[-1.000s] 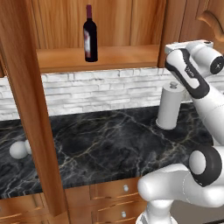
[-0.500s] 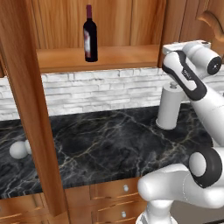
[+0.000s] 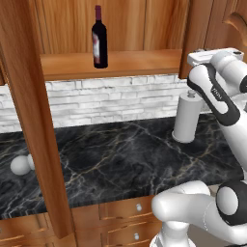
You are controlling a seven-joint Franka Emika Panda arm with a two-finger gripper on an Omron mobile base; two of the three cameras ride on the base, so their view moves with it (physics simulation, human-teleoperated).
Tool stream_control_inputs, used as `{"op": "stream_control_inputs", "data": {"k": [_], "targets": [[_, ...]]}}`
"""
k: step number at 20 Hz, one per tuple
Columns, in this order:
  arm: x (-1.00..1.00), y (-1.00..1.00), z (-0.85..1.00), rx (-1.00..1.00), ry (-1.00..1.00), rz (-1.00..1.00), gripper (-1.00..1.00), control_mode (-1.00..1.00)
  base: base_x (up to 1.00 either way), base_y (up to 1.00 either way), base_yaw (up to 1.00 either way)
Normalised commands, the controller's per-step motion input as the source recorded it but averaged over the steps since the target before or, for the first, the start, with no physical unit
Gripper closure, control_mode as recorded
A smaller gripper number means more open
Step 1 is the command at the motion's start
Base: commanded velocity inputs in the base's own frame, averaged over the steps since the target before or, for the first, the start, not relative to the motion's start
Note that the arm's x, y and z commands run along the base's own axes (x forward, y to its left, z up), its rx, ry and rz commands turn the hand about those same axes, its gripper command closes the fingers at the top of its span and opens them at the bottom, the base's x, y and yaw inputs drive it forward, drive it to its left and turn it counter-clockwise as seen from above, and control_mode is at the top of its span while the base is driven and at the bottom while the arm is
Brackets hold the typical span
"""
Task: Open the cabinet directly in front. Then move the wine and the mug to the dining counter with the candle on it.
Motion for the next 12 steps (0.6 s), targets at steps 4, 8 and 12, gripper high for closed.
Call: {"op": "stream_control_inputs", "data": {"k": [4, 8, 12], "targets": [[-0.83, -0.69, 0.07, 0.0, -0.1, 0.0, 1.0, -1.0, 0.0, 0.0, 0.0], [-0.91, -0.81, 0.09, 0.0, -0.1, -0.01, 1.0, -1.0, 0.0, 0.0, 0.0], [-0.96, -0.93, 0.09, 0.01, -0.12, -0.05, 1.0, -1.0, 0.0, 0.0, 0.0]]}}
